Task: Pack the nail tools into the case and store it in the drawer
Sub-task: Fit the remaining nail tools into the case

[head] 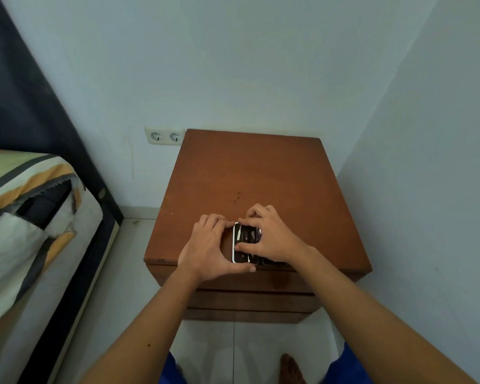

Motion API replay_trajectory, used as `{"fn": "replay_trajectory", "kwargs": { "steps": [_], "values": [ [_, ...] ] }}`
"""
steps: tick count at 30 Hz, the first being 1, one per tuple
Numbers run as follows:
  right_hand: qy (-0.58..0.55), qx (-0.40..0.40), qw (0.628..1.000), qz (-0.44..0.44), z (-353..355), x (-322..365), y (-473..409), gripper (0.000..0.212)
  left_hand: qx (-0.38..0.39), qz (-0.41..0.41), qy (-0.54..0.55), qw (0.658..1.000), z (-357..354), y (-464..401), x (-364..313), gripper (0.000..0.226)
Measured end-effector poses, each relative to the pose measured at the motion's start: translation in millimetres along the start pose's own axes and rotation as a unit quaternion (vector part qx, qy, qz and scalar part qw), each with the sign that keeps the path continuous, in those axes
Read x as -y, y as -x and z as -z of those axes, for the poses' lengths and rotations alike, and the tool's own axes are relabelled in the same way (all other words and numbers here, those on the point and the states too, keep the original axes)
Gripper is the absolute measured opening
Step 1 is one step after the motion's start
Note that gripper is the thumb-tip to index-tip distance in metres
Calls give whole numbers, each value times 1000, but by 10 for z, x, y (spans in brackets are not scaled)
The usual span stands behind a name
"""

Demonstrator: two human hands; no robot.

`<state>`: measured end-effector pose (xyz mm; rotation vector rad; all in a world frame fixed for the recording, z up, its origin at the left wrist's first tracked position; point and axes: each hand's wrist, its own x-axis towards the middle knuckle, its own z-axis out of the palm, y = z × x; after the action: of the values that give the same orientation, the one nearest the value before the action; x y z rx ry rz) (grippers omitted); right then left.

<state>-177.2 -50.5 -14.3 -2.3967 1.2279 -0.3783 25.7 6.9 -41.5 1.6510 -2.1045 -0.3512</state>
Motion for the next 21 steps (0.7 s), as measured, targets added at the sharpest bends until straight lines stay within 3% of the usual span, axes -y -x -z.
{"fn": "replay_trajectory", "kwargs": {
  "steps": [14, 21],
  "values": [
    [-40, -33, 999, 12, -100, -16, 134, 46, -8, -4, 11, 1000, -17, 6, 11, 116],
    [-52, -23, 998, 7, -50, -6, 154, 52, -13, -5, 14, 1000, -21, 8, 4, 117]
  ]
}}
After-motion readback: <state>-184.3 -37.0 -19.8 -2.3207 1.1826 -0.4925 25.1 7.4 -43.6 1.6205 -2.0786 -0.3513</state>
